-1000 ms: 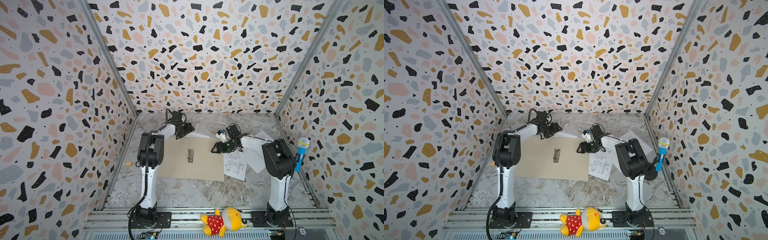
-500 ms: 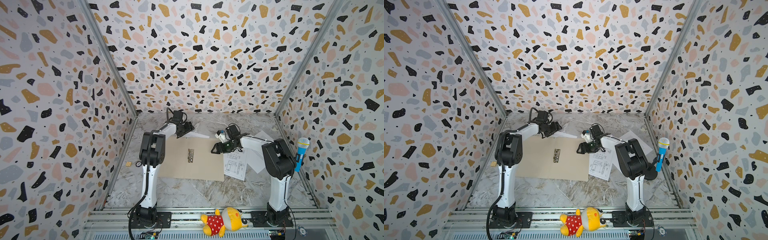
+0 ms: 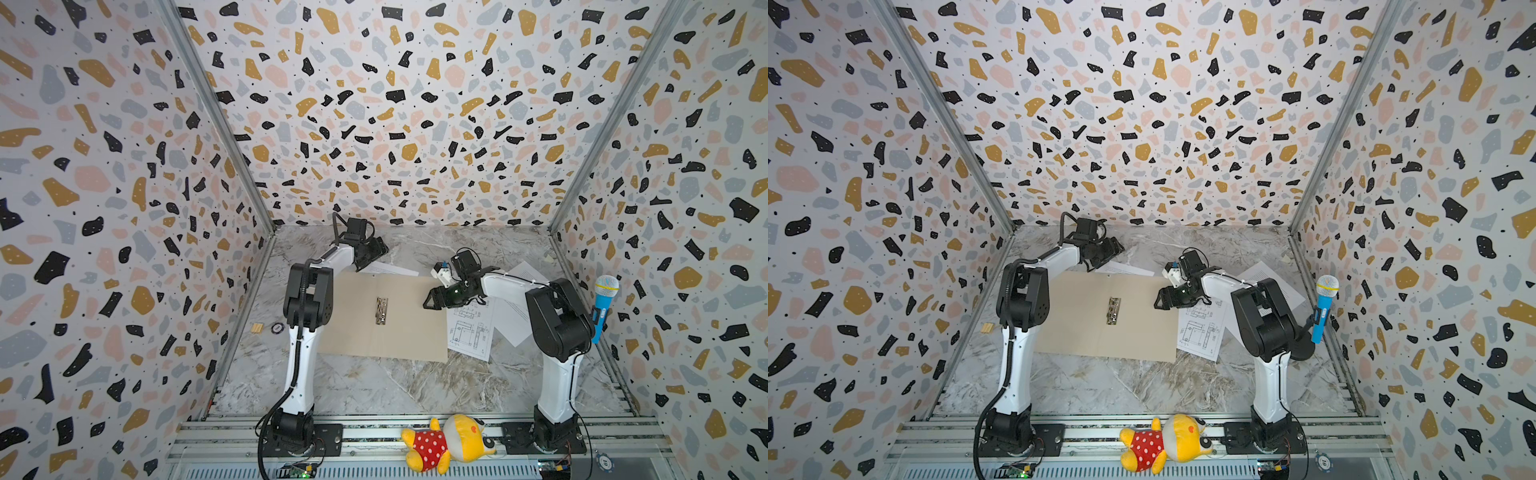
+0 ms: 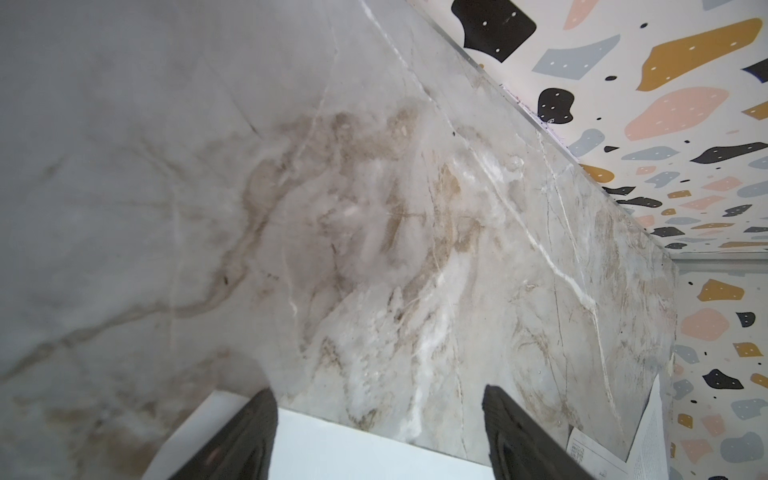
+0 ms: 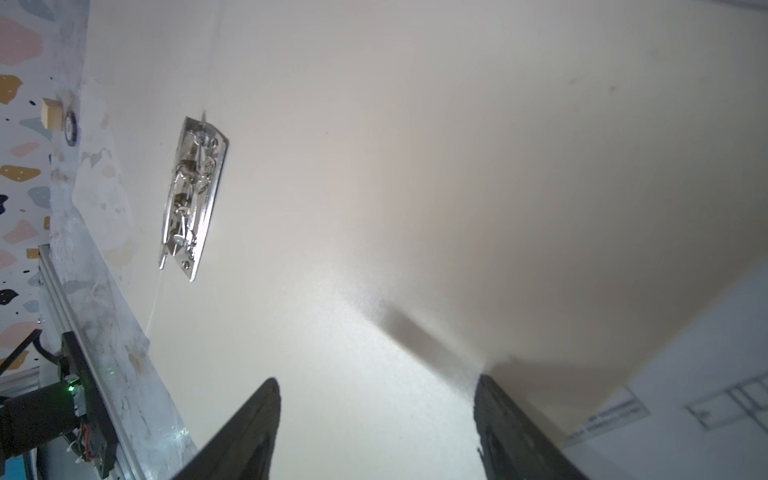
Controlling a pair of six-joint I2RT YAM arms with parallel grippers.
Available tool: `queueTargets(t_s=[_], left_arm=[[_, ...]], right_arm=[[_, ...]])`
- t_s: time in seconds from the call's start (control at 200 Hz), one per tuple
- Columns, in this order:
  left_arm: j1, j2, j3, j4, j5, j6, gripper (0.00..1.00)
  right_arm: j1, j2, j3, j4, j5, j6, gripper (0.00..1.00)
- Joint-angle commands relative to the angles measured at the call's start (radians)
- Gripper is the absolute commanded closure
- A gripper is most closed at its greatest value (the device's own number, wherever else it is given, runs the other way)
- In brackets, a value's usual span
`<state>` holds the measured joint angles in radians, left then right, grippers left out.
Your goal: Put the files into the folder
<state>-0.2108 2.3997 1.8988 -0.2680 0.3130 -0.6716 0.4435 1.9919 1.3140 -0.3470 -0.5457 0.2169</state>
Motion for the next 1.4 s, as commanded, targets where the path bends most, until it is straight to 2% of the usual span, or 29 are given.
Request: queueTargets(t_s=[0.0,0.185,0.41,0.666,0.786,1.021,1.211,1.397], left_arm=[[0.026,-0.071,0.001,-0.008,0.029,0.028,0.19],[0.074,-0.094,0.056,-0.124,0.021,0.176,0.17],[0.104,-0.028,0.113,-0.254,0.035,0.331,0.16],[0.106,0.057,0.17,-0.249,0.125,0.372,0.17],[0.105,0.078,0.18,-0.277,0.099,0.421,0.19],[0.102,0.084,0.162,-0.3,0.116,0.487,0.21],[0.102,0.058,0.11,-0.312,0.136,0.545,0.22],[0.092,0.062,0.109,-0.315,0.181,0.56,0.22]], right_arm=[[0.0,0.016,0.064,-0.049,-0.001,0.034,0.25],[0.004,0.032,0.069,-0.02,-0.001,0.063,0.25],[0.006,0.037,0.094,0.073,0.011,0.141,0.25],[0.009,0.149,0.285,0.124,0.011,0.241,0.28],[0.011,0.227,0.396,0.095,0.0,0.28,0.3],[0.02,0.329,0.522,-0.022,0.002,0.234,0.33],[0.021,0.397,0.596,-0.133,0.084,0.164,0.35],[0.02,0.423,0.628,-0.14,0.077,0.153,0.35]])
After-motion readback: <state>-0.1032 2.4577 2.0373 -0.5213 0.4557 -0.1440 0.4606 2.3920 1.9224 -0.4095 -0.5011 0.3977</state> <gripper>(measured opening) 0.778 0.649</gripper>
